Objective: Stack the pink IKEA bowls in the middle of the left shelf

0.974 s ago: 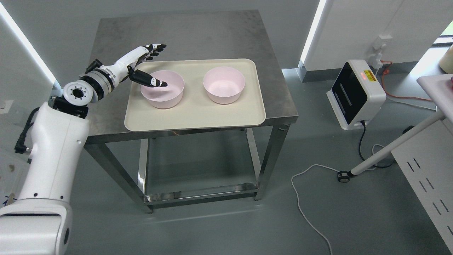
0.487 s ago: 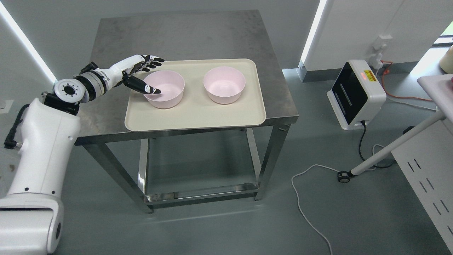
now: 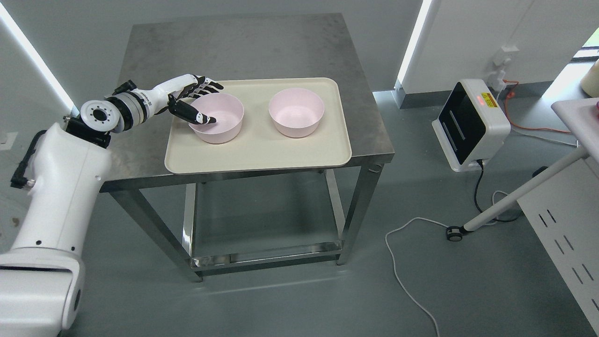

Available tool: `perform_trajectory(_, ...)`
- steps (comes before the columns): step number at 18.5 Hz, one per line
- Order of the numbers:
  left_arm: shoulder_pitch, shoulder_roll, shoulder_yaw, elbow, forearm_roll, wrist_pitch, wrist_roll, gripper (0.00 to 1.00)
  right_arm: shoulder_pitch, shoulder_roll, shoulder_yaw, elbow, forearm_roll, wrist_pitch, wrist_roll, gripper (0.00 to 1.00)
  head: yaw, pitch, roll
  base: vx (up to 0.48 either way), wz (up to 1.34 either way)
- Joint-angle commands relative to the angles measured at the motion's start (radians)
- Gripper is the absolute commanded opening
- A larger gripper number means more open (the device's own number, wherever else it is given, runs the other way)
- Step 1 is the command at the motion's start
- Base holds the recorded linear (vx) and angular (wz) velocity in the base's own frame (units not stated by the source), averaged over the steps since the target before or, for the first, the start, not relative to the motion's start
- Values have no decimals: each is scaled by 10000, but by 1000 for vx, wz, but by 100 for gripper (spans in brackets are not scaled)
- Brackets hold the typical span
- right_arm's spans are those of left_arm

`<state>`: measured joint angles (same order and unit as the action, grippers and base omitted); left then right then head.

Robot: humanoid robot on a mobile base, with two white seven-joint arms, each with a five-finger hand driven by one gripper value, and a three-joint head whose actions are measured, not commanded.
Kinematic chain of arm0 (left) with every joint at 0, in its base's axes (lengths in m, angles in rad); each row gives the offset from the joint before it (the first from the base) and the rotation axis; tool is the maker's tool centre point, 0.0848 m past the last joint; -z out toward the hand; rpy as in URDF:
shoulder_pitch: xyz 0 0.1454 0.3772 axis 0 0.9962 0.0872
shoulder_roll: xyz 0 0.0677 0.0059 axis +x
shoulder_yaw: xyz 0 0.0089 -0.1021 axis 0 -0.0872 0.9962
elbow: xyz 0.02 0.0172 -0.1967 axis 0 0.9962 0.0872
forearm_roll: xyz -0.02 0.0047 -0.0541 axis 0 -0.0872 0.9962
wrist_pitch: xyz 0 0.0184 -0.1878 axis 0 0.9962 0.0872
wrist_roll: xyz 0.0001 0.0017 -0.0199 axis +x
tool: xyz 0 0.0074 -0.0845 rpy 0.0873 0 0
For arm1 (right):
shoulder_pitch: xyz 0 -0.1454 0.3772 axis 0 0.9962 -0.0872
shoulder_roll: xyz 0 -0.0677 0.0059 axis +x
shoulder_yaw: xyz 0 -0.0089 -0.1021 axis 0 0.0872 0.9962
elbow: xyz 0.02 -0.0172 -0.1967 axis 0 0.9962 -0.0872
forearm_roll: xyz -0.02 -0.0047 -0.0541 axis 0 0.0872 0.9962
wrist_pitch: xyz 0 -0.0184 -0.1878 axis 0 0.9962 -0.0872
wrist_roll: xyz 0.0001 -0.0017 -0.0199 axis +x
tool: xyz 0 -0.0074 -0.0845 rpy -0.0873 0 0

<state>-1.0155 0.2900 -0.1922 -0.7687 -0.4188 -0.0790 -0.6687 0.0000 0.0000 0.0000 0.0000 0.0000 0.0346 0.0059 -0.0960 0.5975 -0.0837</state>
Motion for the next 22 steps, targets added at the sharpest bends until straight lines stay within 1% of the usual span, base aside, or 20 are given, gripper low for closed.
perform_trajectory(1,-214,-32,-1130,339,-229,24,457,62,292,-175,-108,-337,0,7,3,100,0,0,0,0,0)
perform_trajectory(3,-245,-32,-1085,324,-214,-68,505,51,292,-175,-107,-337,0,-8,3,100,0,0,0,0,0)
perform_trajectory(5,-306,-47,-1069,324,-199,-145,505,46,292,-175,-107,-337,0,7,3,100,0,0,0,0,0)
perform_trajectory(7,-490,-62,-1130,324,-199,-267,505,36,292,-175,-108,-337,0,7,3,100,0,0,0,0,0)
perform_trajectory(8,-490,-62,-1146,324,-214,-450,505,31,292,-175,-107,-337,0,-8,3,100,0,0,0,0,0)
perform_trajectory(9,-490,-62,-1161,339,-229,-877,505,23,292,-175,-123,-337,0,7,3,100,0,0,0,0,0)
perform_trajectory(11,-475,-47,-1192,339,-245,-1493,505,12,292,-175,-108,-337,0,7,3,100,0,0,0,0,0)
perform_trajectory(13,-460,-62,-1192,324,-336,-1556,520,8,292,-175,-123,-337,0,7,3,100,0,0,0,0,0)
perform_trajectory(15,-429,-154,-1192,324,-367,-1572,520,7,292,-175,-108,-337,0,7,3,100,0,0,0,0,0)
perform_trajectory(18,-414,-185,-1177,339,-367,-1847,520,1,292,-175,-107,-337,0,-8,3,100,0,0,0,0,0)
perform_trajectory(22,-414,-216,-962,308,-322,-2017,520,1,292,-175,-108,-337,0,7,3,100,0,0,0,0,0)
